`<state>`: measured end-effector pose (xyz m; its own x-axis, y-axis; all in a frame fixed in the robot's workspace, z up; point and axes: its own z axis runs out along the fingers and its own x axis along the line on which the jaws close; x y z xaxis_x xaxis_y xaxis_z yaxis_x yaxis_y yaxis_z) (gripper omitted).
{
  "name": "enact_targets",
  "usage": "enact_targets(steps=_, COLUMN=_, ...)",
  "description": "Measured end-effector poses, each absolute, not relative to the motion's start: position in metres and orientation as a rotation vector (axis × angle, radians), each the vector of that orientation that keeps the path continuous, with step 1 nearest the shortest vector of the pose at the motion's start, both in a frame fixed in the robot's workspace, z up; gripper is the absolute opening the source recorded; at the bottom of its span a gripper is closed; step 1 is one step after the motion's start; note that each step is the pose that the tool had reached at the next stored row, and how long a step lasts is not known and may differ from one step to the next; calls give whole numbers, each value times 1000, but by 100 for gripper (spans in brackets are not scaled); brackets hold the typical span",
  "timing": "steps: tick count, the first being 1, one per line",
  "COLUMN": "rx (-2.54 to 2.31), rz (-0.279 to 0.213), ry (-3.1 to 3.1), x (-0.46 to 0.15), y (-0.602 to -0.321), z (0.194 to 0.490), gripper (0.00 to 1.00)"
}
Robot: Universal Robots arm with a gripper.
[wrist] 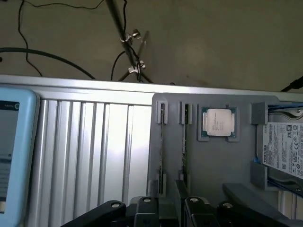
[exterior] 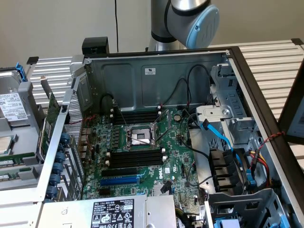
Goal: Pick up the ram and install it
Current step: 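Pick up the ram and move it above insertion slot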
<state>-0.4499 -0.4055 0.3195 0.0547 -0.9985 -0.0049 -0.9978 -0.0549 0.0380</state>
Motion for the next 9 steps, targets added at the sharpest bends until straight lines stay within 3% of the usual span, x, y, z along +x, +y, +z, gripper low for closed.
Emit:
enact_targets(steps=1, rx=2269, rz=-46, ry=-2137, x=-450, y=-405, z=318, gripper=33)
enact_targets(steps=8, rx=2305, rz=-46, ry=-2099, x=-450, y=-405, z=305, gripper=35)
enact_targets(steps=9, rx=2309, rz=-47, ry=-2094, x=-450, y=-405, z=303, gripper=41)
